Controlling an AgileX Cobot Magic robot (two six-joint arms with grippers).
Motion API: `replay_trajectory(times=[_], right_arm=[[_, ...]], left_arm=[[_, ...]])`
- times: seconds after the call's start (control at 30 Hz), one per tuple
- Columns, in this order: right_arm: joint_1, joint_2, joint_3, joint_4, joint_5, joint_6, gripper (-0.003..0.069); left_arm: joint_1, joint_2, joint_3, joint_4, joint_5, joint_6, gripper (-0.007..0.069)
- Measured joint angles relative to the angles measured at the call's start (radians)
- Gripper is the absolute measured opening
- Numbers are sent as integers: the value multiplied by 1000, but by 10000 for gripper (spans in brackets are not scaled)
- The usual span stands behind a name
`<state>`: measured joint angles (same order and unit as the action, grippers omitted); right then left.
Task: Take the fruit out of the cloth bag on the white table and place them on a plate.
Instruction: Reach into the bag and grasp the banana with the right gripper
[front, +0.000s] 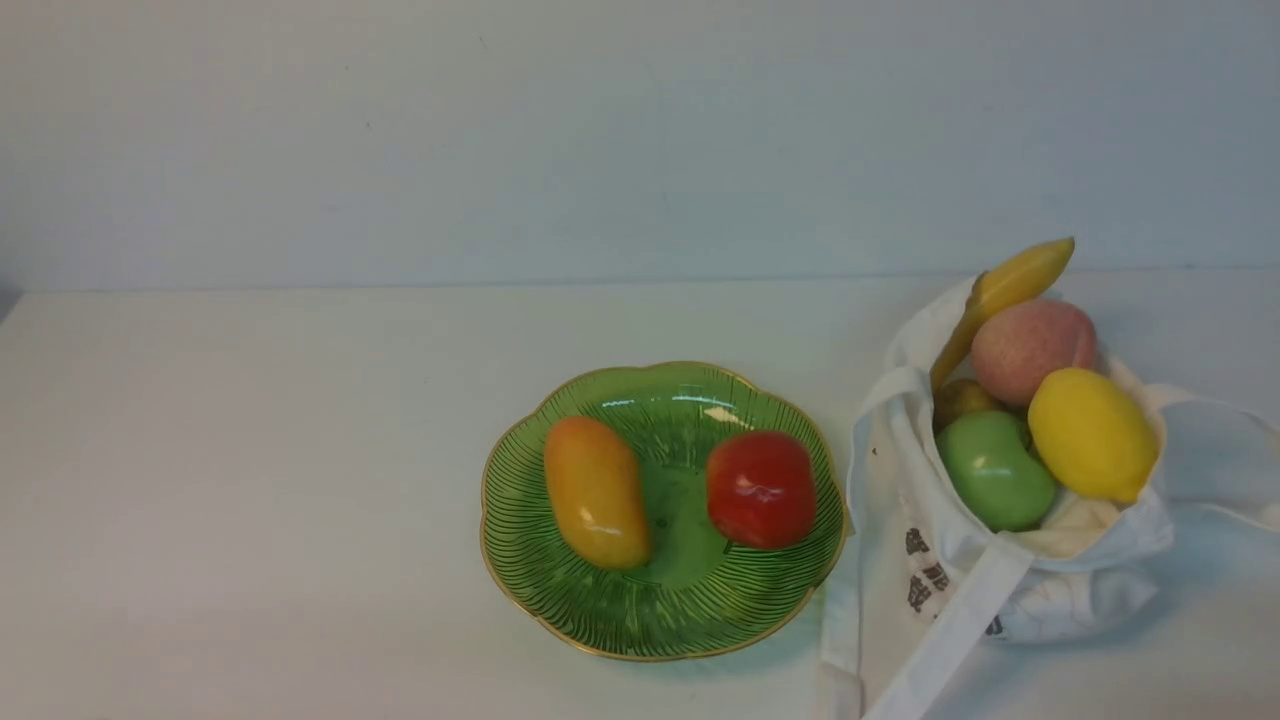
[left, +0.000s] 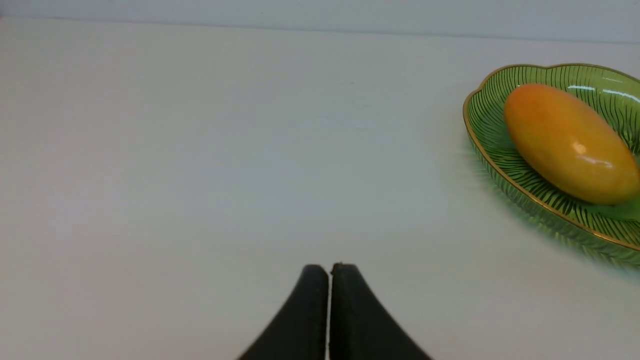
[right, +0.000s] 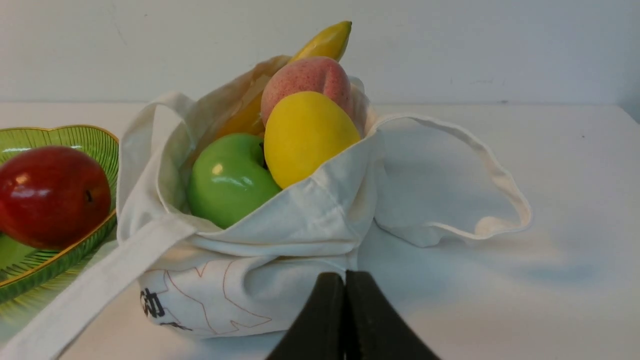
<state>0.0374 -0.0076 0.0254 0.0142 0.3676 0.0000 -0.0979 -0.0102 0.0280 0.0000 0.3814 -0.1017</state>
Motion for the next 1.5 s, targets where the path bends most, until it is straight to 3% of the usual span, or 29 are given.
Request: replay_trajectory(times=[0.1,0.3,0.4,0.5,0.73,0.87,1.03,1.23,1.37,1.5], right_arm=[[0,0,0,50,-9,46,-14],[0,0,5,514,-133,327,-14],[0,0,5,661,-155,368,-14],[0,0,5,744,-172,369,-14],[0,0,5,808,-190,369,-14],[0,0,5,881,-344,363,-14],[0,0,-10,864,-515,281,-14],[0,50,-188,661,-472,81,-14],[0,262,-385,456,-177,-82,-14],[0,482,-498,400,38,-106,-14]], left_arm=[[0,0,0,0,0,0,-8],[0,0,0,0,0,0,-8],[0,0,0,0,0,0,-8],[0,0,0,0,0,0,-8],[0,0,0,0,0,0,-8],[0,0,0,0,0,0,-8],[0,0,0,0,0,0,-8],[0,0,0,0,0,0,-8],[0,0,0,0,0,0,-8],[0,0,0,0,0,0,-8]])
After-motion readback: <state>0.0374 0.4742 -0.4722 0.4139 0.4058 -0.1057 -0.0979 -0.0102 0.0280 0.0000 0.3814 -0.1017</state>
